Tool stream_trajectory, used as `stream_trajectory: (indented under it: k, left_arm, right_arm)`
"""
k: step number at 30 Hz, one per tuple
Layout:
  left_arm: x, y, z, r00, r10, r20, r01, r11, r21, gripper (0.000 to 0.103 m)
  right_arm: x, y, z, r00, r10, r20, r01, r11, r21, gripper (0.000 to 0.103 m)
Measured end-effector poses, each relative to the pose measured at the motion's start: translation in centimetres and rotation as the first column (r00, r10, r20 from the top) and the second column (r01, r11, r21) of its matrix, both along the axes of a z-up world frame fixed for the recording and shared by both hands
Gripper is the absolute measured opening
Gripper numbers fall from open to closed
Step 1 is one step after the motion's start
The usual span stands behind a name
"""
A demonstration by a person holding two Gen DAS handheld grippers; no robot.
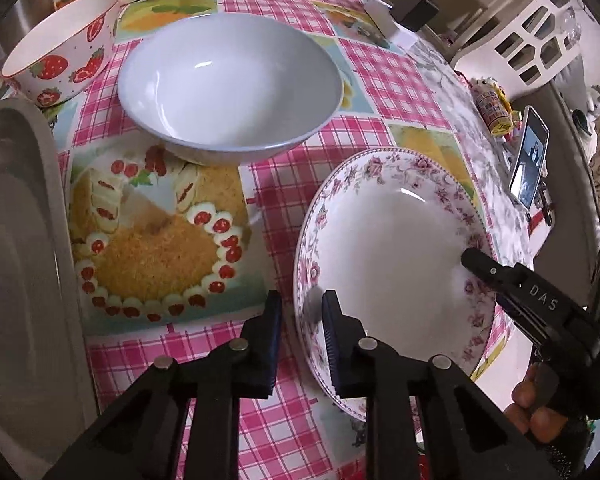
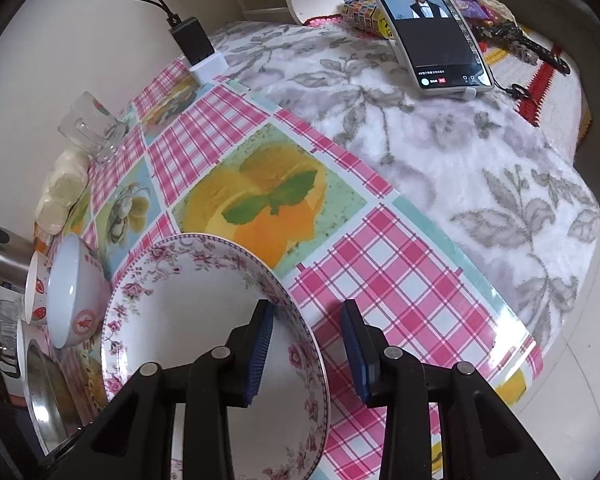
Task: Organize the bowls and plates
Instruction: 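Lift the floral-rimmed plate with the right tool and carry it toward the basin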
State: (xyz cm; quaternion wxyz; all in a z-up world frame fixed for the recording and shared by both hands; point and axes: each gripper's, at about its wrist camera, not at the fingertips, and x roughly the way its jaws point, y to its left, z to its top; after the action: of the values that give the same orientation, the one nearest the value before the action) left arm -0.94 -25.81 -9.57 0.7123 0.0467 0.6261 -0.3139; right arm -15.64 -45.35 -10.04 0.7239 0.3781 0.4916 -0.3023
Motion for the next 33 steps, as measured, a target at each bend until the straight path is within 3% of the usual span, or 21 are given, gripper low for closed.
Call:
stream_trajectory:
  k: [21, 23, 33]
  left_arm:
    - [0.1, 1.0, -0.1, 0.999, -0.014, 0.042, 0.018, 0.996, -0.091, 0.017]
    - [0.0, 0.8, -0.1, 0.998, -0.022, 0.052, 0.027, 0.995, -0.094, 0.017]
    - [0.1, 0.6, -0.1, 0.997, -0.037, 0.068, 0.044, 0.994, -0.100, 0.014]
  right_arm:
    - [0.5, 1.3, 0.0, 0.995, 0.087, 0.040, -0.084, 0.993, -0.080, 0.036]
    - [0.2, 1.2, 0.0, 0.995, 0.083, 0.062, -0.079, 0.995, -0.064, 0.029]
    - [-1.7, 0.2, -0.5, 0.984, 0.010, 0.177, -0.019, 0.998, 0.053, 0.018]
